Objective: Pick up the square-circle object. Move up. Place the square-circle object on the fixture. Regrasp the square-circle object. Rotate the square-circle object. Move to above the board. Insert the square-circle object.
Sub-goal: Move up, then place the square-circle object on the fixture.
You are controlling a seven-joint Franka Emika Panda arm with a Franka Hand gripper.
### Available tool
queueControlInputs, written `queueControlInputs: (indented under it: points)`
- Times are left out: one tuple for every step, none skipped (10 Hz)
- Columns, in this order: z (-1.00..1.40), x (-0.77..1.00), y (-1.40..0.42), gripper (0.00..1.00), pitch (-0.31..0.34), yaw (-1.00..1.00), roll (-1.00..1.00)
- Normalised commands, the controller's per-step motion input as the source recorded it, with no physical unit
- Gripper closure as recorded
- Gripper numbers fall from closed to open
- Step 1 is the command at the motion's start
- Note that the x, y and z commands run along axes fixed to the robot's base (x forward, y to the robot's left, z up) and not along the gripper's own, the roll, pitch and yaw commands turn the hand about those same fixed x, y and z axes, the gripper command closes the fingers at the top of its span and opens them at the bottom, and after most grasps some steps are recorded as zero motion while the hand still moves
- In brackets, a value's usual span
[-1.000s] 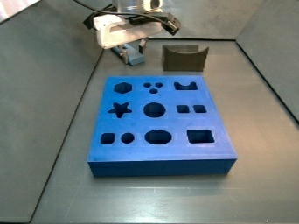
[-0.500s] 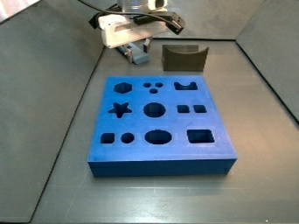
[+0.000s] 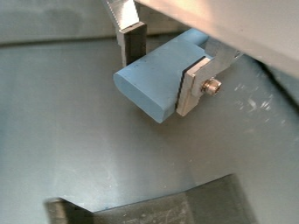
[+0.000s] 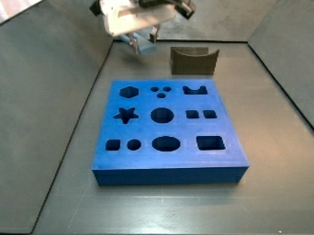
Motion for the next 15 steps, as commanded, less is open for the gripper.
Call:
queueControlInputs:
  points:
    - [0.18,-0.02,0.01,1.00,0.057,-0.01,0.04]
    - [1.00,0.00,0.00,1.00,0.000,0.00,0.00]
    - [1.00,0.00,0.00,1.00,0.006,0.00,0.00]
    - [1.00,-0.02,0.00,1.00,0.025,0.00,0.01]
    - [1.00,-0.02,0.01,1.00,0.033,-0.01,0.02]
    - [1.00,-0.02,0.01,1.00,0.040,-0.01,0.03]
    - [1.00,-0.02,0.01,1.00,0.046,-0.02,0.04]
    - [1.00,-0.03,0.01,1.00,0.051,-0.02,0.05]
    - [1.00,-0.03,0.02,1.00,0.055,-0.02,0.06]
    - [0.88,-0.03,0.02,1.00,0.058,-0.02,0.07]
    - [0.73,-0.02,0.02,1.00,0.064,-0.02,0.07]
    - [0.52,-0.01,0.02,1.00,0.074,-0.01,0.08]
    - [0.32,0.00,0.01,1.00,0.088,0.00,0.08]
    - [0.21,0.01,0.02,1.00,0.095,0.00,0.09]
    - [-0.02,1.00,-0.41,1.00,-0.035,-1.00,0.04]
